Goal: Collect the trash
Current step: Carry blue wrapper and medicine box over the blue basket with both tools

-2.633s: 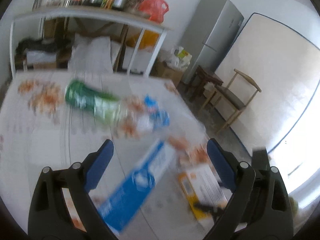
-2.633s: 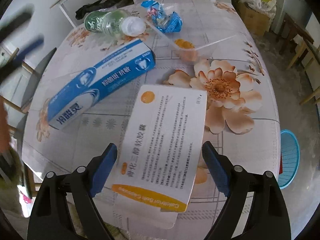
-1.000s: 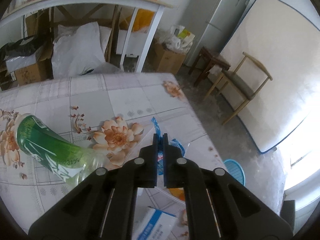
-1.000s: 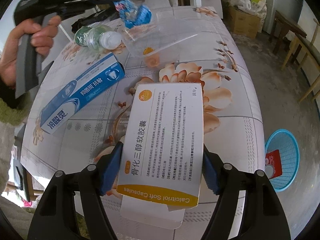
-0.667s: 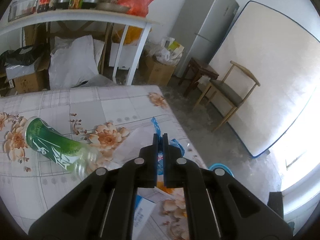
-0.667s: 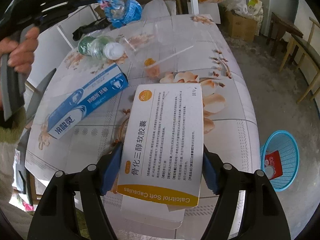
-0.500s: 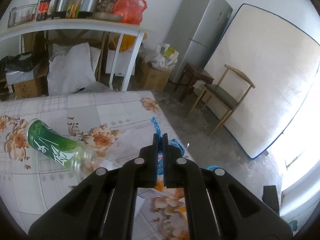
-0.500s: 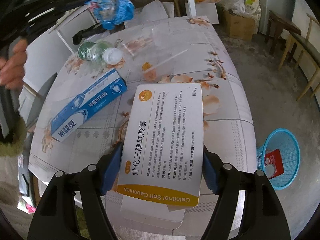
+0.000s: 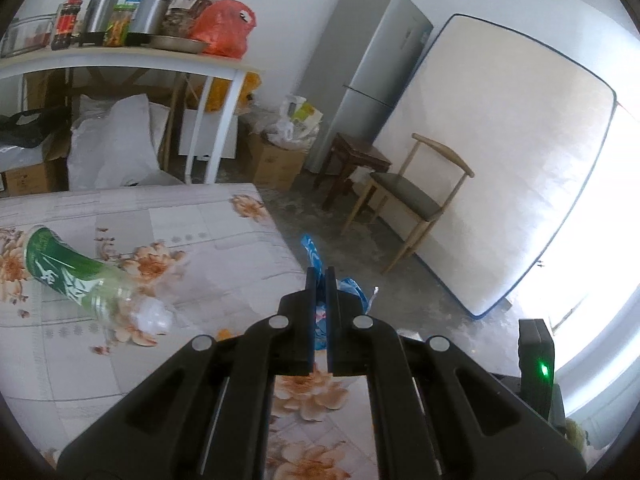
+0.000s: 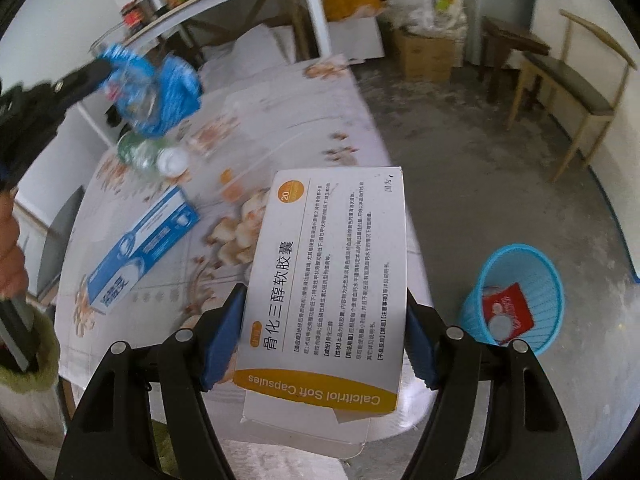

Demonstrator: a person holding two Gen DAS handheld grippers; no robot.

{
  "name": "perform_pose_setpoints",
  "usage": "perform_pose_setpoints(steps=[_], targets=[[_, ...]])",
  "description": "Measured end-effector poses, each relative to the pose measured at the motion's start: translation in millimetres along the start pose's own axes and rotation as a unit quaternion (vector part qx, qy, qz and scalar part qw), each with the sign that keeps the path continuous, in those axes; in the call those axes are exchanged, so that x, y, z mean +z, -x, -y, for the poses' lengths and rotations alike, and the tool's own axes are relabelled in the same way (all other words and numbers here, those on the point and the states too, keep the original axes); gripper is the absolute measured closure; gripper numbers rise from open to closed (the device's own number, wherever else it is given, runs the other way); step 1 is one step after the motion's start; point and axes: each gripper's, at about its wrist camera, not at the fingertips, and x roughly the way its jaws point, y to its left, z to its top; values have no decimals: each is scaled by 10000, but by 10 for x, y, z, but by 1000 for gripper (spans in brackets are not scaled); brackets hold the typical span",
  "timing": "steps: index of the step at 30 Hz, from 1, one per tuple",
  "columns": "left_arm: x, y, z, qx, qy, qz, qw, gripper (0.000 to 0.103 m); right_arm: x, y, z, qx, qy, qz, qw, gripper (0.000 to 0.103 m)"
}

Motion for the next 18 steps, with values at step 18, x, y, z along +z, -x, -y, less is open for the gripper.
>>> perform_pose_setpoints(steps=[18], targets=[[-7, -287, 534, -345, -377, -282, 9983, 101, -33, 513, 920, -207, -1150, 795, 9900, 34]])
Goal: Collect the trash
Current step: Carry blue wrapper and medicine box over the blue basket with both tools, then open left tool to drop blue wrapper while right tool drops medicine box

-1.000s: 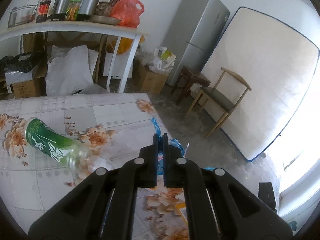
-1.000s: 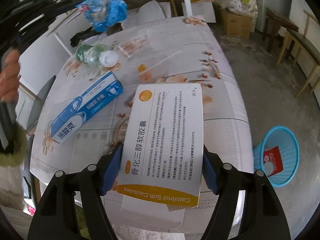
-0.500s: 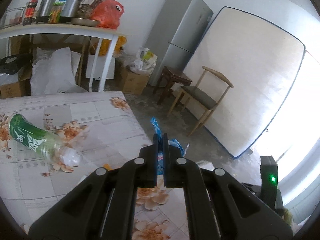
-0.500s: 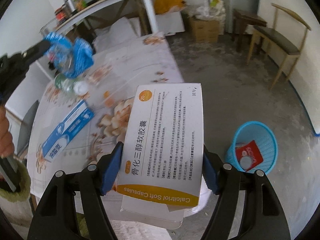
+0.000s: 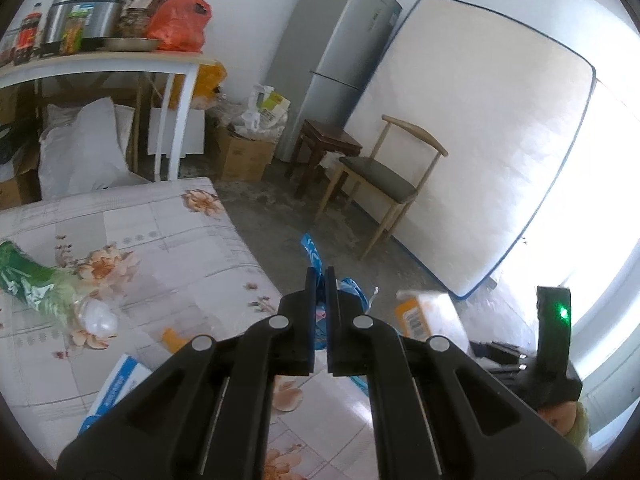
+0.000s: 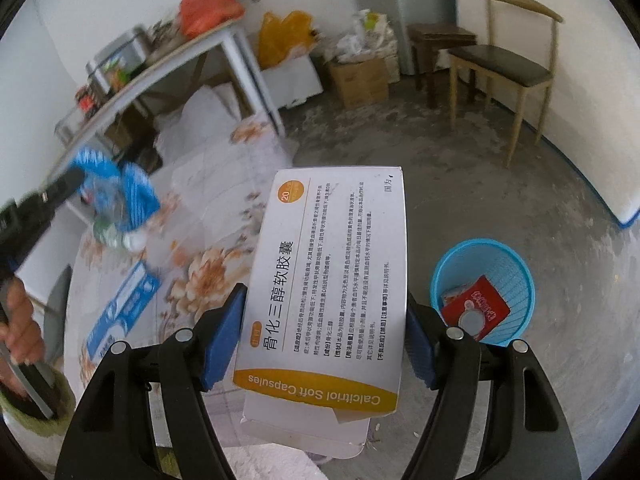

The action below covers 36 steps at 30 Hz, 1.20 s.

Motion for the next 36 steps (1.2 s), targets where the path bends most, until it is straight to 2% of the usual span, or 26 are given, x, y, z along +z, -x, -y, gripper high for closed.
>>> perform_pose_setpoints(steps=[4, 9, 14, 18, 25, 27, 28, 29, 31, 33, 35, 36], targets=[[9, -238, 199, -205, -122, -227, 9995, 101, 29, 115, 448, 63, -638, 150, 9978, 34], [-20, -771, 591, -485, -426, -712, 9954, 101, -26, 95, 1044, 235, -1471, 150, 9887, 34], [-150, -1378, 960, -648, -703, -1317, 9867, 101, -166, -203, 1703, 532, -2417, -67, 9689, 33], [-306, -1985, 1276, -707, -965, -1870, 9751, 101, -312, -576, 2194, 578, -3086, -358, 9488, 33], [-500, -2907, 1593, -663, -1136, -2459, 9603, 100, -311, -1197, 2860, 623, -3746, -451, 9240, 29], [-579, -3204, 1629, -635, -1045, -2682, 9556, 85, -323, -1429, 3110, 676, -4004, -411, 9129, 21], [-605, -3308, 1623, -593, -948, -2714, 9559, 66, -373, -1582, 3256, 613, -4179, -438, 9053, 20], [-630, -3380, 1605, -543, -870, -2717, 9569, 57, -443, -1711, 3378, 465, -4332, -472, 8989, 20], [-701, -3477, 1587, -371, -922, -2761, 9560, 57, -580, -1875, 3527, 326, -4561, -521, 8878, 20], [-723, -3464, 1521, -422, -872, -2794, 9553, 57, -753, -1967, 3596, 395, -4825, -522, 8734, 20], [-704, -3398, 1469, -449, -864, -2730, 9571, 57, -870, -1967, 3599, 460, -4852, -491, 8718, 20], [-682, -3358, 1459, -461, -880, -2695, 9579, 57, -917, -1959, 3564, 444, -4786, -496, 8755, 20]])
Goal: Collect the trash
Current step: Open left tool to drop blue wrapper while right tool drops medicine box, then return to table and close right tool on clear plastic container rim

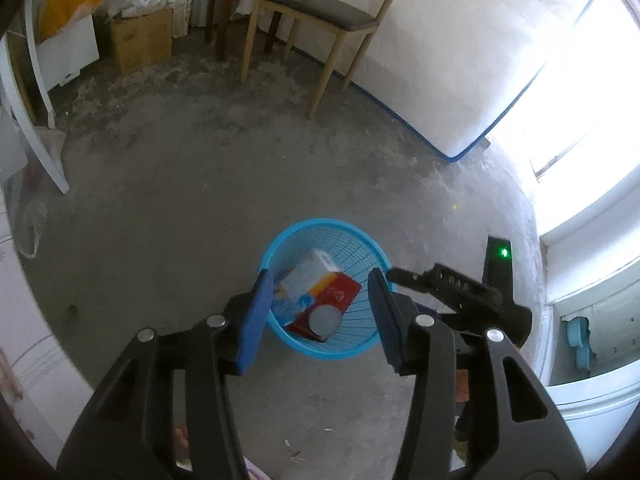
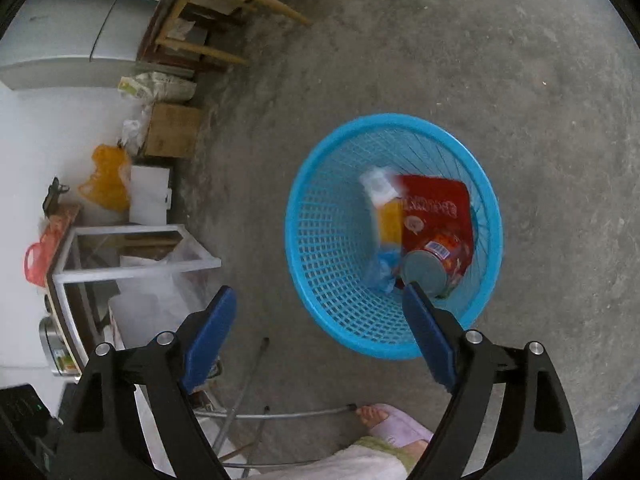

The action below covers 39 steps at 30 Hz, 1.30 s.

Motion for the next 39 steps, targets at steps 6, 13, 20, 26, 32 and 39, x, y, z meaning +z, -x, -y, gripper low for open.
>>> perform_pose_setpoints(steps=[6, 13, 20, 26, 32, 39], targets=[[-97, 438, -49, 58, -66, 286, 9996, 56, -245, 244, 25, 71, 285, 96, 9995, 20], [-489, 1256, -142, 238, -63, 864, 9960, 47, -593, 788, -325, 193, 1039, 245, 9941, 21], [-1174, 2171, -502, 783, 196, 1691, 9823, 47, -1045, 1027, -1168, 390, 2263, 59, 9733, 24], [-1792, 2628, -820, 1399, 571, 2042, 9672, 47, -1696, 888, -2167, 726, 3409, -391, 9365, 32], [-2375, 2792, -1079, 1642, 946, 2126, 9586, 48, -2593, 526, -3332, 839, 4822, -697, 8693, 39], [-2890, 2934, -1236, 1996, 1232, 2242, 9459, 48, -3315, -151, -4369, 562, 6114, -967, 7833, 42]])
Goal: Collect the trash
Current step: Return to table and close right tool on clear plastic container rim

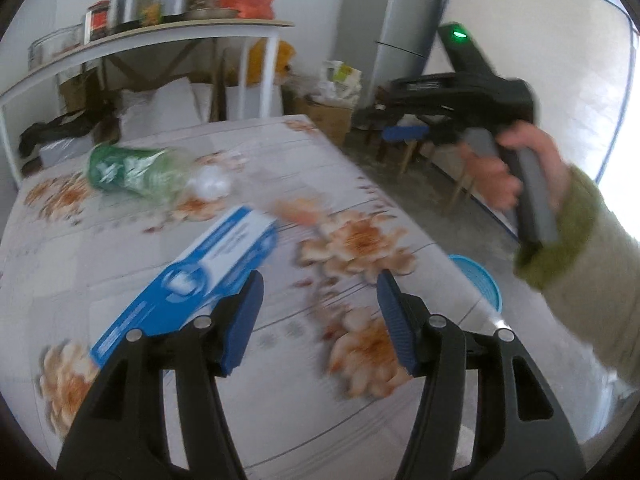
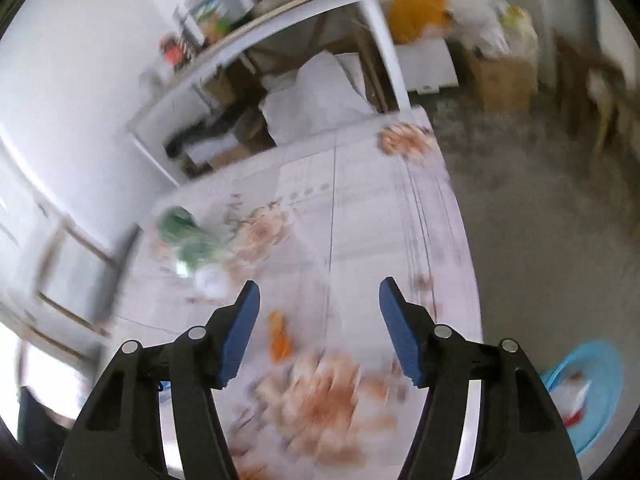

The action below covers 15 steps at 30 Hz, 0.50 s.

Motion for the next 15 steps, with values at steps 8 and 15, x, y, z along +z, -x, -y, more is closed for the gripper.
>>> perform_pose_setpoints(steps=[8, 15], targets=[[-241, 61, -299, 37, 241, -102, 9997, 55, 250, -800, -116, -608, 804, -1140, 9883, 65], [-307, 61, -392, -68, 179, -150, 9997, 59, 39, -664, 120, -459, 13, -1344, 9899, 98]])
